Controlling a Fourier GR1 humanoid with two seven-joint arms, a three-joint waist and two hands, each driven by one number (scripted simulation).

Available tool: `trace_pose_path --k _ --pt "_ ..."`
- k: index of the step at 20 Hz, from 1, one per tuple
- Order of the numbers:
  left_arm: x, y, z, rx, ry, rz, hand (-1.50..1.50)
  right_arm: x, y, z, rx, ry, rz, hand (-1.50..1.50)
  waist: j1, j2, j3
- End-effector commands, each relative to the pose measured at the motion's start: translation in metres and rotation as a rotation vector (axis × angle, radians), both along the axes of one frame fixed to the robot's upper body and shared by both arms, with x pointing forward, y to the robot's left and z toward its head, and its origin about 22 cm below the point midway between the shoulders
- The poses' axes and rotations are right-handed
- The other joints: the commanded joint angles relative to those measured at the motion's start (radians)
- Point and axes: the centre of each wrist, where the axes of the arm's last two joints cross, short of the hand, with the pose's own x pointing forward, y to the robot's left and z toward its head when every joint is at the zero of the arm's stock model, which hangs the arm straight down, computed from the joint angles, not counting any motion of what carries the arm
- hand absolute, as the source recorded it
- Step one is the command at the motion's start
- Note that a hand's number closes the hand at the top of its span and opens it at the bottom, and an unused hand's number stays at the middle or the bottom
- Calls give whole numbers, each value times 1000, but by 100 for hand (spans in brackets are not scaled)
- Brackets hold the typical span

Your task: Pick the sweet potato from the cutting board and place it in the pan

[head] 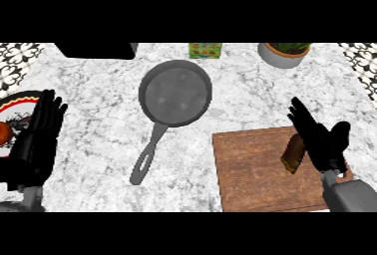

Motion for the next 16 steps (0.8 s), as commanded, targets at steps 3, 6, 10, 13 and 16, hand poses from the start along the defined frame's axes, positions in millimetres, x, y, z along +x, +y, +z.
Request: trace_pose_path --k 3,6,10,13,16 --pt "-2 40 -11 137 177 81 0 40 11 46 -168 -97 -14 -150 -7 29 13" --pt "4 70 -22 309 350 171 0 65 27 83 -318 -190 -17 -150 -7 40 12" --pt "-16 69 -38 248 405 179 0 44 -76 77 -710 -280 -480 150 -90 24 4" --pt "-5 71 -31 250 437 186 0 31 -17 51 -520 -450 -596 150 -87 17 13" --pt "10 59 -37 268 459 147 0 18 24 48 -608 -451 -499 -150 -50 24 11"
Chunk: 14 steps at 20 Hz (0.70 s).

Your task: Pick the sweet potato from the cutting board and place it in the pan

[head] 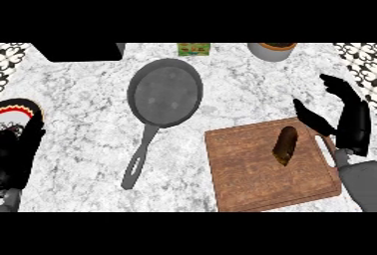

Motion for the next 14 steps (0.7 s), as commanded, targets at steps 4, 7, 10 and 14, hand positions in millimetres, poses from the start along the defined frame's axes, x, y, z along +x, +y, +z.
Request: trace_pose_path --k 4,7,10,14 --pt "12 8 -3 10 56 0 0 -30 45 12 -186 84 5 -150 19 -1 1" --pt "18 1 -2 16 47 -19 0 -14 51 35 -281 212 -52 -150 27 1 0" --pt "19 5 3 42 43 -20 0 -2 45 58 -407 402 -115 -150 35 0 -2" --pt "29 -7 1 25 29 -46 0 12 64 67 -550 679 -130 -150 52 7 -3"
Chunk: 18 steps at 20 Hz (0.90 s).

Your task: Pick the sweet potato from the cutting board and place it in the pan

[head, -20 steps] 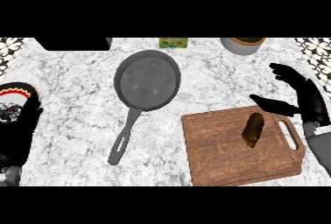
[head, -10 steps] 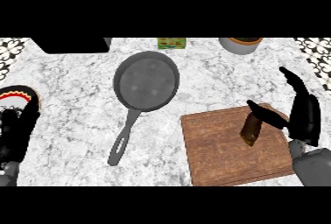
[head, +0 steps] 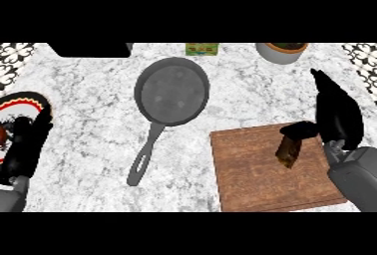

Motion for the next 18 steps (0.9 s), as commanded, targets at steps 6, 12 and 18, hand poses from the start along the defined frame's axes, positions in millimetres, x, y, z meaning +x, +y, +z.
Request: trace_pose_path --k 6,12,18 --pt "14 0 11 10 -7 -27 0 36 48 24 -285 493 -145 -150 36 5 2" --pt "11 -15 -2 -9 0 -30 0 58 71 1 -334 688 -175 -150 35 7 5" --pt "6 0 -7 -10 -2 -16 0 62 63 -30 -321 800 -208 -150 12 4 6"
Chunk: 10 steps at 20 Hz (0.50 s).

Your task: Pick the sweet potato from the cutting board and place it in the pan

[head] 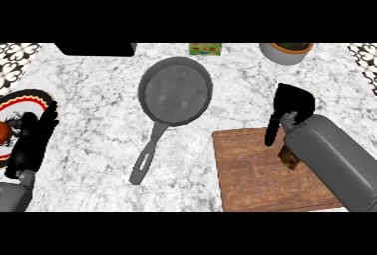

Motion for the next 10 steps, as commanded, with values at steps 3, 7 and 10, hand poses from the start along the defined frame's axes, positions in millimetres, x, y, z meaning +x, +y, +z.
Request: trace_pose_path --k 3,7,10 --pt "-4 18 -2 -9 8 18 0 -1 25 -17 -178 161 -125 -150 -20 -5 1" --pt "-8 8 -19 10 5 42 0 -3 24 -23 -213 180 -133 -150 -32 -7 0" --pt "7 10 13 -7 -4 11 0 8 19 -33 -233 207 -149 -150 -17 -3 2"
